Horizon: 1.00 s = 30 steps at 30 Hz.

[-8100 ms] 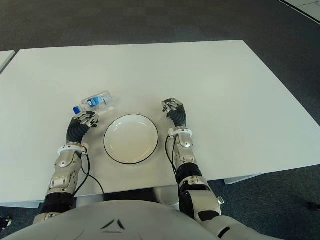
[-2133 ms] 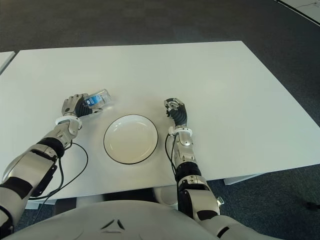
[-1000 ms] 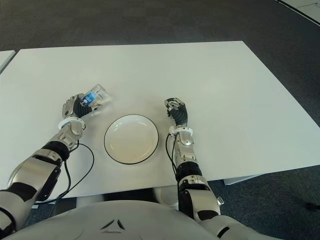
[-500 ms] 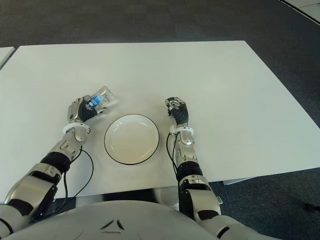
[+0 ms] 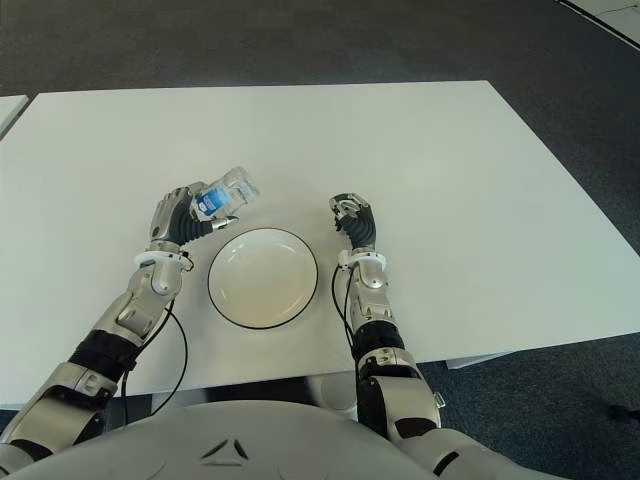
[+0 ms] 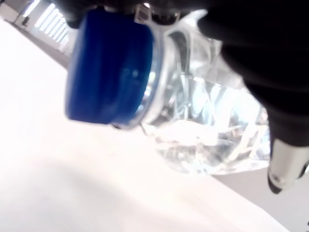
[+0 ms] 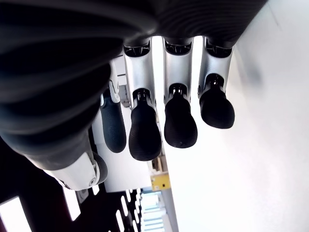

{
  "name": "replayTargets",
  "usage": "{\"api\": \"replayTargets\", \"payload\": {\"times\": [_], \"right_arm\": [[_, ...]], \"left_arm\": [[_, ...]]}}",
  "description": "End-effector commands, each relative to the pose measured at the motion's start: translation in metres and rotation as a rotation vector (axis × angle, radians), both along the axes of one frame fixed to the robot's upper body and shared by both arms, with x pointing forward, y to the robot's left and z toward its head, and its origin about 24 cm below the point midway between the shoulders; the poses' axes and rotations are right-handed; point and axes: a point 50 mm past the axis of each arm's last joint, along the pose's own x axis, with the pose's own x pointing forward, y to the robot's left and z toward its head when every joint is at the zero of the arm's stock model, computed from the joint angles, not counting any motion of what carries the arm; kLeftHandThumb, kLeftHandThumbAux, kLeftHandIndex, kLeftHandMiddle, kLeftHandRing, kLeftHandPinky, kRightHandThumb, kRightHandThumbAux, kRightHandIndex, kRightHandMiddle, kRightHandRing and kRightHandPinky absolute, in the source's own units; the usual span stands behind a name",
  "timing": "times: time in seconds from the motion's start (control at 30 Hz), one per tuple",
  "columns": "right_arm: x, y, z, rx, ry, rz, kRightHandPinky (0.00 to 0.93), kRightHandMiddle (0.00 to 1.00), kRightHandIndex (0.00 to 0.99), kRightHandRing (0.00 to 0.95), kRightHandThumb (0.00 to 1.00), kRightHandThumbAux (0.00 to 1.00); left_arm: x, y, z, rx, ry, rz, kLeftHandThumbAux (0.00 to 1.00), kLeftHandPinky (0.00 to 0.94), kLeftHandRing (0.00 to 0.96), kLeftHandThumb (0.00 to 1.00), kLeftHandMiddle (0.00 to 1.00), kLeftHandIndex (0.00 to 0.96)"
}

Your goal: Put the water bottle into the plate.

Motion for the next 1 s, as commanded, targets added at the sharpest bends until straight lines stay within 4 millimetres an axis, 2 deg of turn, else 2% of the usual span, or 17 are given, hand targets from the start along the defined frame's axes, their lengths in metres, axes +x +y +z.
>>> {"api": "replayTargets", "payload": {"times": [0.03,0.33,0.53,0.87,1.0], "right_arm": [[-0.025,-0.001,-0.037,0.024,0.214,-0.013,0.751,0.762,0.439,0.744,0.704,0.727],[-0.025,0.000,-0.037,0.022,0.211,-0.010,0.750,0.762,0.439,0.742,0.704,0.727],[-0.025,0.000,-0.037,0.031,0.215,-0.013,0.751,0.761,0.439,0.743,0.704,0.727],[-0.025,0.000,-0.038,0.027,0.218,-0.010,0.751,0.762,0.439,0.744,0.704,0.727],[-0.025,0.001,-0.038,0.026,0.218,-0.012,0.752,0.762,0.439,0.744,0.704,0.727]], "left_arm": [[-0.009,-0.007,0.013,0.007,-0.045,-0.066,0.669,0.844,0.858,0.851,0.542,0.398],[-0.016,-0.016,0.021,0.034,-0.060,-0.136,0.669,0.844,0.858,0.850,0.541,0.398],[-0.030,-0.025,0.024,0.095,-0.076,-0.206,0.669,0.838,0.855,0.849,0.539,0.398],[-0.045,-0.036,0.020,0.132,-0.065,-0.296,0.668,0.840,0.853,0.849,0.538,0.399],[-0.055,-0.044,0.011,0.152,-0.022,-0.368,0.668,0.841,0.852,0.848,0.538,0.399]]}}
